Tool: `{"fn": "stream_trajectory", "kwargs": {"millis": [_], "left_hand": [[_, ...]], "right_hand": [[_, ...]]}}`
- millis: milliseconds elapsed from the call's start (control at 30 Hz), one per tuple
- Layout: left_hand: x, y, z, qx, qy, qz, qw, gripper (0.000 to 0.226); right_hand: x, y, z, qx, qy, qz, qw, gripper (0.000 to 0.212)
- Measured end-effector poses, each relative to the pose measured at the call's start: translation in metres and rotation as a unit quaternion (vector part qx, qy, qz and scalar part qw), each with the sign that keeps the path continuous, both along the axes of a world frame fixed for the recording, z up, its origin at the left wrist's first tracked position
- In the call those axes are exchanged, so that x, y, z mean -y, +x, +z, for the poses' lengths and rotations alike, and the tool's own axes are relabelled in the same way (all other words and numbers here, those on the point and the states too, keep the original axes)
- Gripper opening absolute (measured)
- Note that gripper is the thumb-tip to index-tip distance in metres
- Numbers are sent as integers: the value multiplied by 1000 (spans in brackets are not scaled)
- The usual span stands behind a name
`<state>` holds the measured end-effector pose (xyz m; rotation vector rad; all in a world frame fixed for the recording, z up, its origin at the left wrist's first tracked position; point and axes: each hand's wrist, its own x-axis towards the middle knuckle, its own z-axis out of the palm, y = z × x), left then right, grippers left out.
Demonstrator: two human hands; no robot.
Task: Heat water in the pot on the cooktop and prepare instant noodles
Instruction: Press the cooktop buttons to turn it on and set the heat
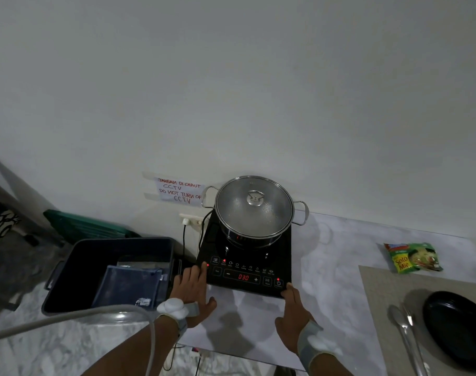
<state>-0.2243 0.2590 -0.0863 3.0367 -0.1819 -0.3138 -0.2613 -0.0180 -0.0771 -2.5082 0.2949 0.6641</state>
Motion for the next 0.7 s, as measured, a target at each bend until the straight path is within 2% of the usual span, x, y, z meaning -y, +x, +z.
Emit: {"fn": "stream_trajectory", "kwargs": {"millis": [167,367,500,700], "left_hand": [[-3,8,-4,-28,13,-4,1000,102],[-4,20,6,-71,-3,-13,997,101],[-2,26,22,-81,-18,-9,997,100],[3,51,77,-6,-41,-16,999,95]], "right_hand": [[0,4,10,0,-7,-6,1000,70],[0,16,26,-5,-27,16,999,52],[-1,25,39,-13,-53,57,997,59],[10,63,87,-11,-61,75,995,68]]}}
